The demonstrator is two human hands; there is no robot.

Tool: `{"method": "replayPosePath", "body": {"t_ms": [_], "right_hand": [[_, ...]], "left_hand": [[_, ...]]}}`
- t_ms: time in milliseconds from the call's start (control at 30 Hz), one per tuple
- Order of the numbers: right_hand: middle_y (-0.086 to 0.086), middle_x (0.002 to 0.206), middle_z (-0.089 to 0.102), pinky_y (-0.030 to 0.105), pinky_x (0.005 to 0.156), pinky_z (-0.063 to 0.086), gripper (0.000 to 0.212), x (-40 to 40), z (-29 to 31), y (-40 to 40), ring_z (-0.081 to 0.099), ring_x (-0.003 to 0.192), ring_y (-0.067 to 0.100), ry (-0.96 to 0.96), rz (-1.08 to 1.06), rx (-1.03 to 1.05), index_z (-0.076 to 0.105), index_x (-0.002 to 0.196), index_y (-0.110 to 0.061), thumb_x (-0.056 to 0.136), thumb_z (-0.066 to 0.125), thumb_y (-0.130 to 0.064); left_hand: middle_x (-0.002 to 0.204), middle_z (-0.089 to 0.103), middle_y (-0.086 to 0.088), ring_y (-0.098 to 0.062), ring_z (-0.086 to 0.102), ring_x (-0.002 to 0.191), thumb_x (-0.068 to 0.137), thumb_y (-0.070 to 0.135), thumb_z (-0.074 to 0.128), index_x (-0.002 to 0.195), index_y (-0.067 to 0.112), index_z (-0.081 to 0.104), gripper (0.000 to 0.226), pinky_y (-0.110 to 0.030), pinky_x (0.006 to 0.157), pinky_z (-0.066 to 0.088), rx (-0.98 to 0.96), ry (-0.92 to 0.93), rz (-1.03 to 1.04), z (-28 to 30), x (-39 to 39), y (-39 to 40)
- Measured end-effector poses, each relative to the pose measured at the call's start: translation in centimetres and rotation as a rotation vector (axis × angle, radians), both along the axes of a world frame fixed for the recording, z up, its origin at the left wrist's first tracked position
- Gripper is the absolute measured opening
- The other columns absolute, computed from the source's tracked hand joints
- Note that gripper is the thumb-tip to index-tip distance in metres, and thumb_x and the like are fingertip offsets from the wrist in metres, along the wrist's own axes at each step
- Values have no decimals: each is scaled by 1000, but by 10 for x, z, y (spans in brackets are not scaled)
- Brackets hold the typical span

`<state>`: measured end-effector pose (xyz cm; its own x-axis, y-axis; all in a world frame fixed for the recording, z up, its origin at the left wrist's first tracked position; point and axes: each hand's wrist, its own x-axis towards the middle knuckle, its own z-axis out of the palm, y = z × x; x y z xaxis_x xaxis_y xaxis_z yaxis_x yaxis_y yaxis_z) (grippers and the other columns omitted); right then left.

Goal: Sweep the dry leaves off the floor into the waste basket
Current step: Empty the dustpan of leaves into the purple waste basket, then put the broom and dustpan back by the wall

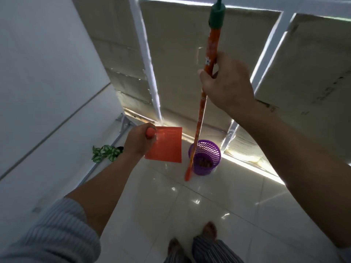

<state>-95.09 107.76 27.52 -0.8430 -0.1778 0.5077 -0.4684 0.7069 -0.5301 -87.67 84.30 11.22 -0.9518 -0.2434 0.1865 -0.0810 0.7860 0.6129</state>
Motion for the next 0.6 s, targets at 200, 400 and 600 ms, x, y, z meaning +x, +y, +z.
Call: {"method": "replayPosePath", "body": {"t_ms": [200,400,600], "right_hand": [[-7,87,64,37,75,58,19,53,4,-66,65,77,15,-76,203,-7,63,106,-24,92,64,-37],[-9,82,64,35,75,58,18,125,-2,-134,66,74,11,-163,467,-4,63,102,-26,92,66,-40],[-6,75,66,34,70,59,19,213,-12,-196,66,67,11,-204,688,15,62,97,-27,92,64,-46]], "left_hand": [[73,66,0,-23,62,70,71,13,73,82,22,62,18,-34,65,52,37,-23,201,6,91,-53],[81,69,-2,-24,63,76,70,16,76,90,24,62,25,-33,70,50,22,-56,438,5,205,-86],[74,60,4,-18,56,71,72,23,79,81,24,56,25,-28,64,41,-20,-165,609,1,323,-110]]}}
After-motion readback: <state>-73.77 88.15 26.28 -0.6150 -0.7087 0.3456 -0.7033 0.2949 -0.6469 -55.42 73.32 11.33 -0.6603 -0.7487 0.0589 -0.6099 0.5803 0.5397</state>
